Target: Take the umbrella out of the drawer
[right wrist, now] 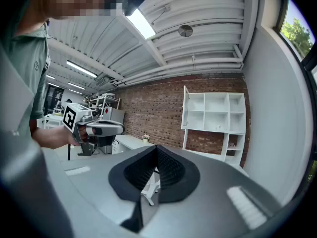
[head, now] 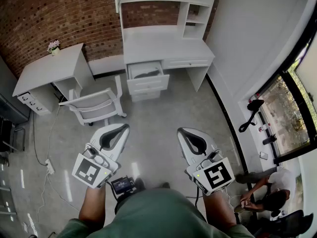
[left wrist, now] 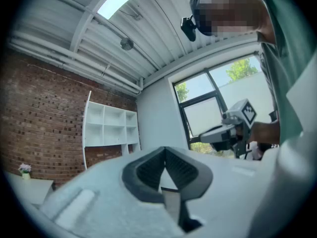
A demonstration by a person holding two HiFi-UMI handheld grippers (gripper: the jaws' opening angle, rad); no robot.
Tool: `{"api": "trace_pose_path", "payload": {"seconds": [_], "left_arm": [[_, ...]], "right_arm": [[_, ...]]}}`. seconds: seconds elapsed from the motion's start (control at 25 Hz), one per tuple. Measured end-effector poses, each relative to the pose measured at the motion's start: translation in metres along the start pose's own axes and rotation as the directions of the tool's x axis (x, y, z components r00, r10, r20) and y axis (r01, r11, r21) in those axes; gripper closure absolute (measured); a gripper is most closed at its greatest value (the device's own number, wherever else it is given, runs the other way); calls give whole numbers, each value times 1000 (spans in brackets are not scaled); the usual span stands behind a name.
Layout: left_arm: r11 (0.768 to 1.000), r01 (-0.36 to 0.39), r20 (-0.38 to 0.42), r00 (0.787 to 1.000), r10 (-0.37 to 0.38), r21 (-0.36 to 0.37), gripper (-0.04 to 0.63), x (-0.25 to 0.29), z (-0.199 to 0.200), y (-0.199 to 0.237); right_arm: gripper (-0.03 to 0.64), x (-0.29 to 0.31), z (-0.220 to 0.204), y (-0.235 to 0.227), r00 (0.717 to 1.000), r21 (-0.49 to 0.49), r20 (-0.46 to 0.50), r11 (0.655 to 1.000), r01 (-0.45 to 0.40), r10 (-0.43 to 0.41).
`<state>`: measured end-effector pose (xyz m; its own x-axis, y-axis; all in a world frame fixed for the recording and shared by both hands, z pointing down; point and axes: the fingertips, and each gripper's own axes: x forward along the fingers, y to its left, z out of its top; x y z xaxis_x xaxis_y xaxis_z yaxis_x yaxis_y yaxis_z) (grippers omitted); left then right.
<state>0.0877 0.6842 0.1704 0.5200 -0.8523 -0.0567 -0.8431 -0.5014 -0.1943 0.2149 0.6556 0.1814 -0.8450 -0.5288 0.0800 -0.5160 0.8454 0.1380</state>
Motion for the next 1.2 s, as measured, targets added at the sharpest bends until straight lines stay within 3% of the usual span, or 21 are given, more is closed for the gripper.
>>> {"api": "trace_pose_path", "payload": {"seconds": [0.48,1.2], "left_arm": [[1000,17,-24,1000,-17,-16,592,41,-14,7],[998,54,-33,998,-55,-41,592,32,-41,65]], "right_arm": [[612,12,-14,-39,1000,26,-8,1000,8,-8],[611,71,-16,-32,998,50,-11,997,58,-58]]}}
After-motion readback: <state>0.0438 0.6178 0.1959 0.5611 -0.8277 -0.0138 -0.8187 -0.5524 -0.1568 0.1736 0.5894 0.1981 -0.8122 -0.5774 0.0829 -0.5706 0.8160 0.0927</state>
